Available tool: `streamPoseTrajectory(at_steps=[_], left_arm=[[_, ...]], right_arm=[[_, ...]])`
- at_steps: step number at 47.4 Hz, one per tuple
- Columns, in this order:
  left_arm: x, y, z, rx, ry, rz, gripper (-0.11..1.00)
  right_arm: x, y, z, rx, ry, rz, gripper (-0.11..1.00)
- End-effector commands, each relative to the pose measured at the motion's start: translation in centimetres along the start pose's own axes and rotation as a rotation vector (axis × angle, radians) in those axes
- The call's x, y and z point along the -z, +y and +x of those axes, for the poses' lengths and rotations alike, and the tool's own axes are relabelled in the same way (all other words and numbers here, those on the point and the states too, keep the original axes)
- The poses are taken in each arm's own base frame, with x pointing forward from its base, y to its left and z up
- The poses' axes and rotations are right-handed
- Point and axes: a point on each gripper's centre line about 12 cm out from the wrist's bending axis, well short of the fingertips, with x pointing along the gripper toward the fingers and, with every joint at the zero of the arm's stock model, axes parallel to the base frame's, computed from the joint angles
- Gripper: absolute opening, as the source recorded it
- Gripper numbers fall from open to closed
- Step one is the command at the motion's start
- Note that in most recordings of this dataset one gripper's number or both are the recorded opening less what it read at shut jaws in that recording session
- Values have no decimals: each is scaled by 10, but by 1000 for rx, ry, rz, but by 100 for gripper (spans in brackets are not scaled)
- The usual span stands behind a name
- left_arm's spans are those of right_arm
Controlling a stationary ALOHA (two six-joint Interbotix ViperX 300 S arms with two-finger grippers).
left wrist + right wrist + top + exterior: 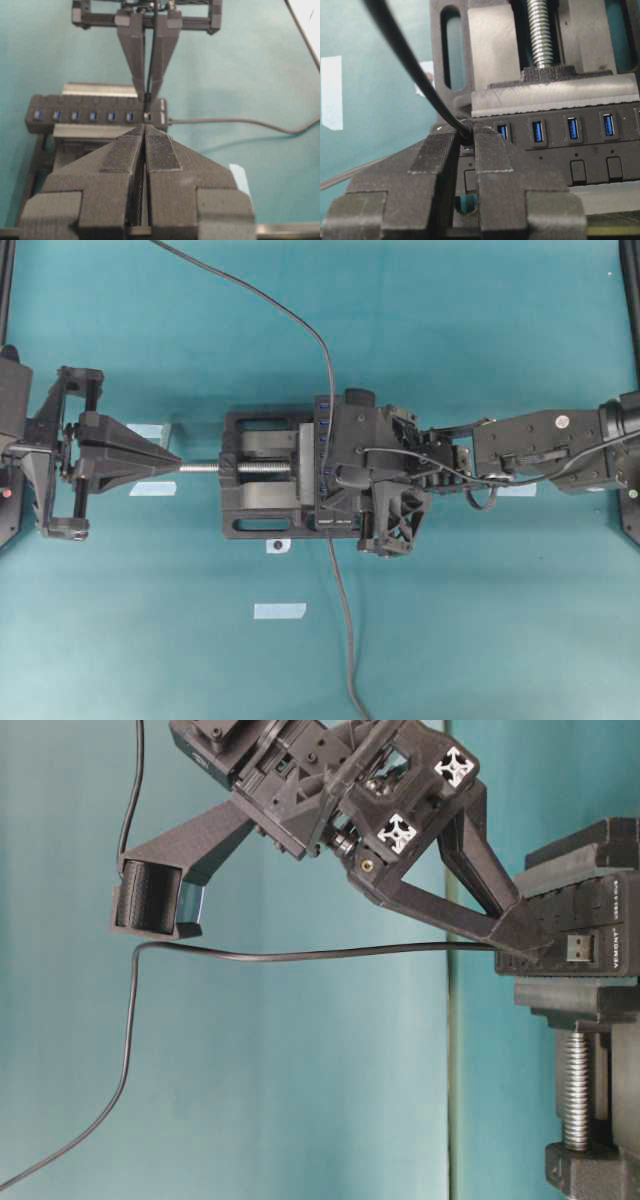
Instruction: Insert the USB into the front port of the fixed hub.
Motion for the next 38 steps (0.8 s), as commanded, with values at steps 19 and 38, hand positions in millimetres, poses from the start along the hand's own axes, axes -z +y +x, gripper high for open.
streamPoseTrajectory(at_steps=[19, 38], left_arm=[[-7, -1, 0, 5, -24, 1, 0], [-8, -1, 1, 4, -26, 0, 0]], right_arm=[[-14, 5, -9, -11, -45, 6, 5], [-11, 7, -6, -16, -35, 5, 5]])
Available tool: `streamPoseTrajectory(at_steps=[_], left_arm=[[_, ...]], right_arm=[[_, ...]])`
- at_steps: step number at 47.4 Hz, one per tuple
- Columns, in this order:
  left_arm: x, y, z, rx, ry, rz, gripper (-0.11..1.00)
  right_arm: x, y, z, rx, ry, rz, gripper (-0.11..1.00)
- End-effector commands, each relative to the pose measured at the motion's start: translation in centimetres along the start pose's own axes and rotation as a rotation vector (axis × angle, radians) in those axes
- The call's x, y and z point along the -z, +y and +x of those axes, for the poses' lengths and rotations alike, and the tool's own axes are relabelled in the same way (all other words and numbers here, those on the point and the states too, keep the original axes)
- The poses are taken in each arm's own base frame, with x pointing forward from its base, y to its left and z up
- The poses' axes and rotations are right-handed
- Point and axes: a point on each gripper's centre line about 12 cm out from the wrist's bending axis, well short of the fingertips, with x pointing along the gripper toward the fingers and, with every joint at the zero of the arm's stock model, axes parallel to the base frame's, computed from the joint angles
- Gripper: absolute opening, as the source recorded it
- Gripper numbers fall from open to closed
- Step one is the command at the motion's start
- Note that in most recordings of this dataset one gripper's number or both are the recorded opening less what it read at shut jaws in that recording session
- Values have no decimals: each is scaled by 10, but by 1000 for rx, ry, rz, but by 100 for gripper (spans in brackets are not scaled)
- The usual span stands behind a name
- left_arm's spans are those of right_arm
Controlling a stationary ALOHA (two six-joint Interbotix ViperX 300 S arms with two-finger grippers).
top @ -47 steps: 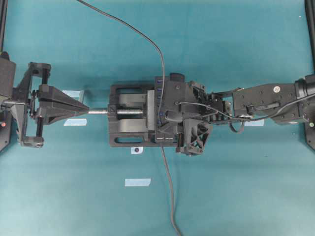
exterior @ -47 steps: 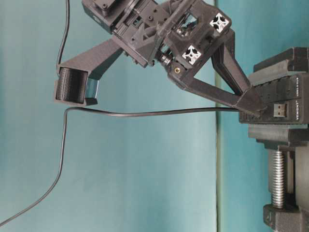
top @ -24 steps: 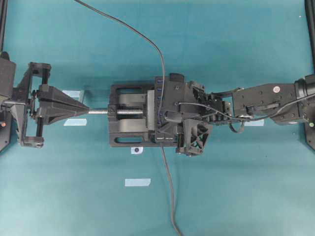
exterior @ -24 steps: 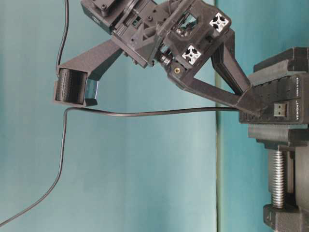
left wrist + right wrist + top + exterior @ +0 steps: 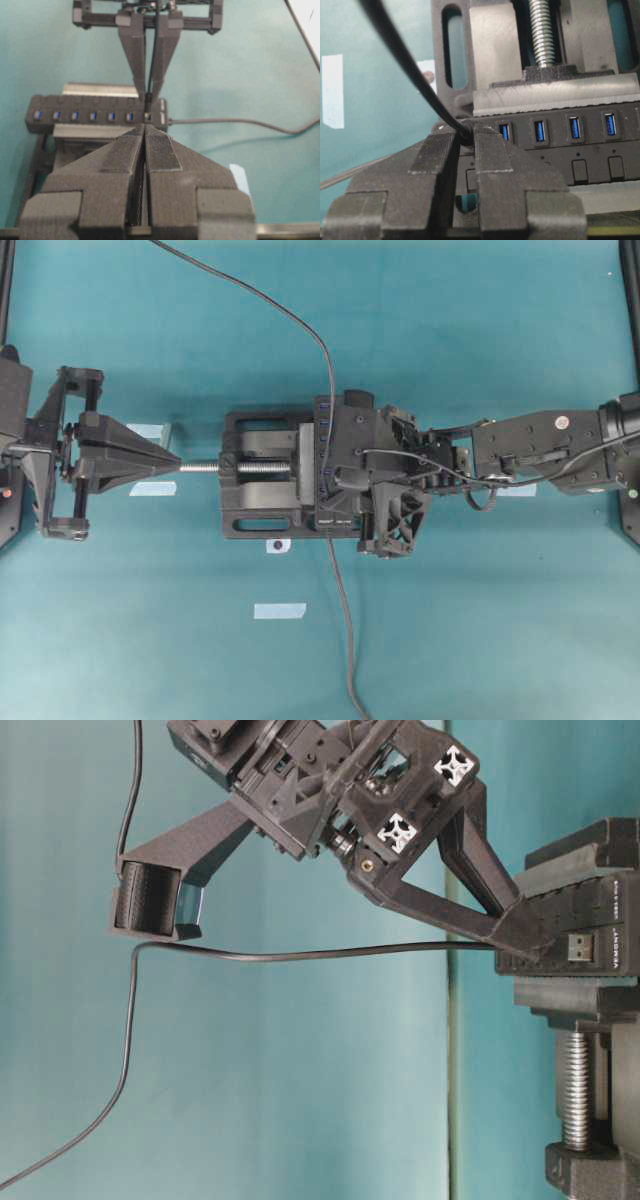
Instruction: Insert the USB into the front port of the fixed hub.
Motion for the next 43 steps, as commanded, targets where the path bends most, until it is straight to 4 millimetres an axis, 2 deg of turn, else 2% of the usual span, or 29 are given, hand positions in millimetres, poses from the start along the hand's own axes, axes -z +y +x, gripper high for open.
streamPoseTrajectory(at_steps=[1, 25, 43], left_arm=[[-8, -1, 1, 2, -26, 0, 0], [-8, -1, 1, 2, -28, 0, 0], [-10, -1, 0, 3, -34, -2, 0]], right_arm=[[-9, 7, -5, -15, -32, 5, 5], [-7, 8, -1, -17, -28, 3, 5], [-13, 5, 4, -19, -96, 10, 5]])
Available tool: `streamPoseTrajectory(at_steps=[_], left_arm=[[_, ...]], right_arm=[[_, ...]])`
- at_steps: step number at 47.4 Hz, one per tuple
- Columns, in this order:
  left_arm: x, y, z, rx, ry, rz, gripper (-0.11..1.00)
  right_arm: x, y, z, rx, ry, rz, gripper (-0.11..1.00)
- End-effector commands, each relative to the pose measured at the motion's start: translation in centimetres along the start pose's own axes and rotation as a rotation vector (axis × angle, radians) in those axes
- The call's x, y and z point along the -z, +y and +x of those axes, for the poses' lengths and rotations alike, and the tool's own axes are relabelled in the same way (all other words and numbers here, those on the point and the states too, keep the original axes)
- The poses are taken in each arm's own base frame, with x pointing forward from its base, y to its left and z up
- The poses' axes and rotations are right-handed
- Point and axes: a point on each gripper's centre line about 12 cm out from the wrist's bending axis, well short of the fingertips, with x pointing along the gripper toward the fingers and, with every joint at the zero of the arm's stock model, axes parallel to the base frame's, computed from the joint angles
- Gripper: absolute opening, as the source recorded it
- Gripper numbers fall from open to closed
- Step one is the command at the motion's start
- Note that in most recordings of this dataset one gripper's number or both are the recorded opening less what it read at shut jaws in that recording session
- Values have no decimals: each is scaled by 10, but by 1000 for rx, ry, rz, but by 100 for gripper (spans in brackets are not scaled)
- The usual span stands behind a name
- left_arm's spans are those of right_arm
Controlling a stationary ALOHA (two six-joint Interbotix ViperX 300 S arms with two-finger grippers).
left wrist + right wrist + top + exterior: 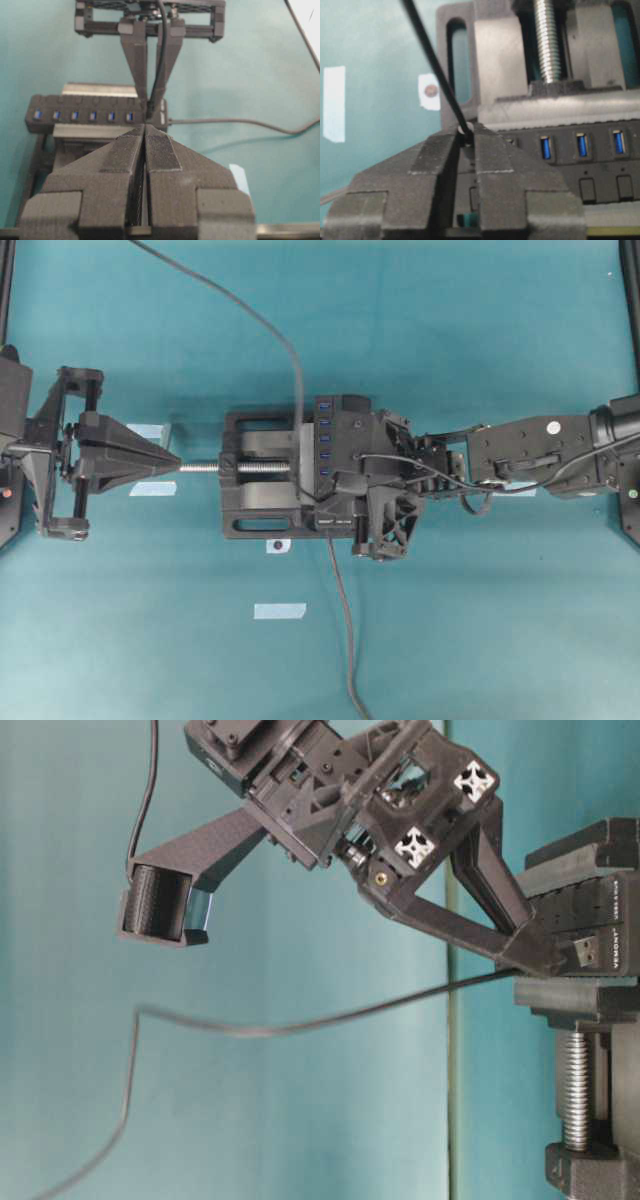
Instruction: Insert the USB into the front port of the fixed hub.
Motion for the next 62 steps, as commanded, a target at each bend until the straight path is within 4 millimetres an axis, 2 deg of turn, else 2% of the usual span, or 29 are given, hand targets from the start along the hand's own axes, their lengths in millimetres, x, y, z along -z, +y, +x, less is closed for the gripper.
streamPoseTrajectory(at_steps=[1, 34, 44, 62], left_arm=[[-9, -1, 0, 6, -32, 1, 0], [-9, -1, 0, 4, -30, 0, 0], [-8, -1, 0, 4, -29, -1, 0], [-8, 0, 0, 1, -29, -2, 0]], right_arm=[[-11, 4, -4, -10, -39, 11, 5], [3, 5, -5, -4, 49, 13, 5], [17, 7, -3, -4, 80, 52, 5], [19, 11, 2, -10, 88, 47, 5]])
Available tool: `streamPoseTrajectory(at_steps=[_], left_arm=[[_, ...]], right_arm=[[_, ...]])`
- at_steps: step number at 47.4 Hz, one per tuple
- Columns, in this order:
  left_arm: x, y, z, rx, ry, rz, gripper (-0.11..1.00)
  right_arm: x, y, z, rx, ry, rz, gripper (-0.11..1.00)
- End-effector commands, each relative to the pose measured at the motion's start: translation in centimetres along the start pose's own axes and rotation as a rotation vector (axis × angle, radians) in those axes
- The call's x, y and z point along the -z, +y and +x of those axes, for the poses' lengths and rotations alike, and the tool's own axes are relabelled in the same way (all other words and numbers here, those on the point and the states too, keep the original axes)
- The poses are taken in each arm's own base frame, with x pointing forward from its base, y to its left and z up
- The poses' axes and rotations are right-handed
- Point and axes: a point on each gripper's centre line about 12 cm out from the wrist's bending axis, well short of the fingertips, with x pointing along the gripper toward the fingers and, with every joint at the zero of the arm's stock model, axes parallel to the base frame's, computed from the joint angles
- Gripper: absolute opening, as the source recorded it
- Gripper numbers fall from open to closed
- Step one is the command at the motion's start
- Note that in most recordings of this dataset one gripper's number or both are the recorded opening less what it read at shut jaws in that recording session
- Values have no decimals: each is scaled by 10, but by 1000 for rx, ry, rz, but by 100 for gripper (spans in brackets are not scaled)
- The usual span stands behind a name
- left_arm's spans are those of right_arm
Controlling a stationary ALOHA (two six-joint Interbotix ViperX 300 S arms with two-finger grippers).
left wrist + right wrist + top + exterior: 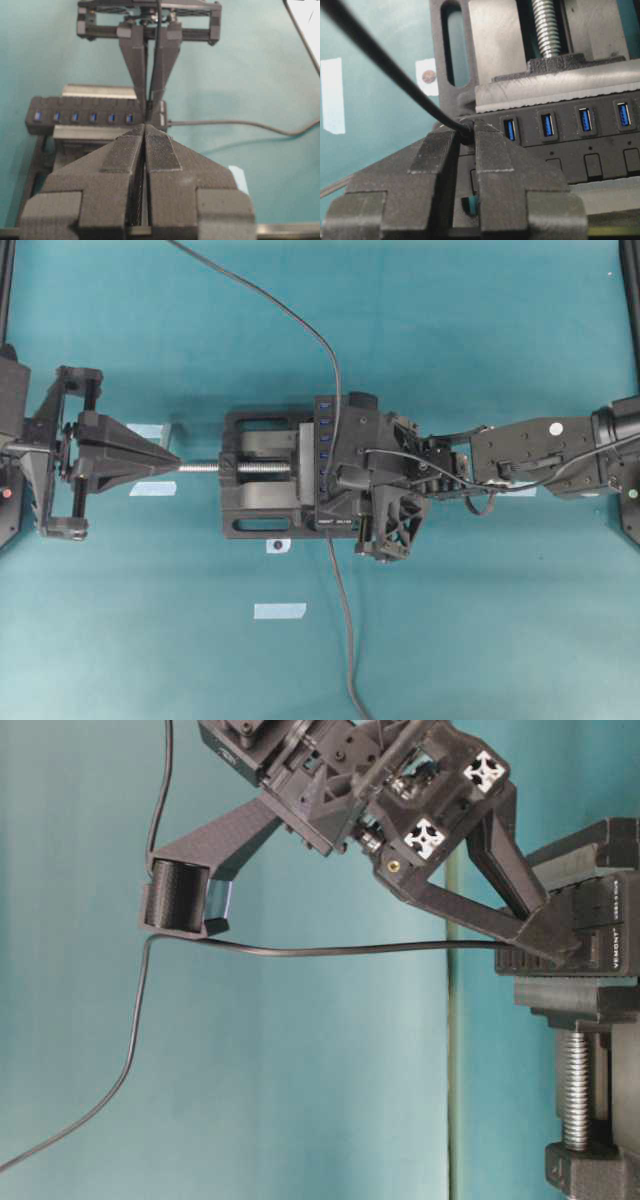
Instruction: Insert the USB into the front port of the fixed hub.
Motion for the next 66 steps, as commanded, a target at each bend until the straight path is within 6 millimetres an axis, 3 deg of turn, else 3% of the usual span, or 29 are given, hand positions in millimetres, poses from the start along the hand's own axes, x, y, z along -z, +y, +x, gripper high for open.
streamPoseTrajectory(at_steps=[1, 29, 57, 66], left_arm=[[-6, 0, 0, -1, -23, -1, 0], [-7, 0, 0, -1, -25, -1, 0], [-6, 0, 0, -1, -23, 1, 0], [-7, 0, 0, -1, -25, -1, 0]], right_arm=[[2, 13, 1, -21, 8, -7, 5], [7, 15, 5, -20, 36, -10, 5], [-1, 15, 1, -17, 45, -9, 5], [-2, 14, 0, -13, 49, -3, 14]])
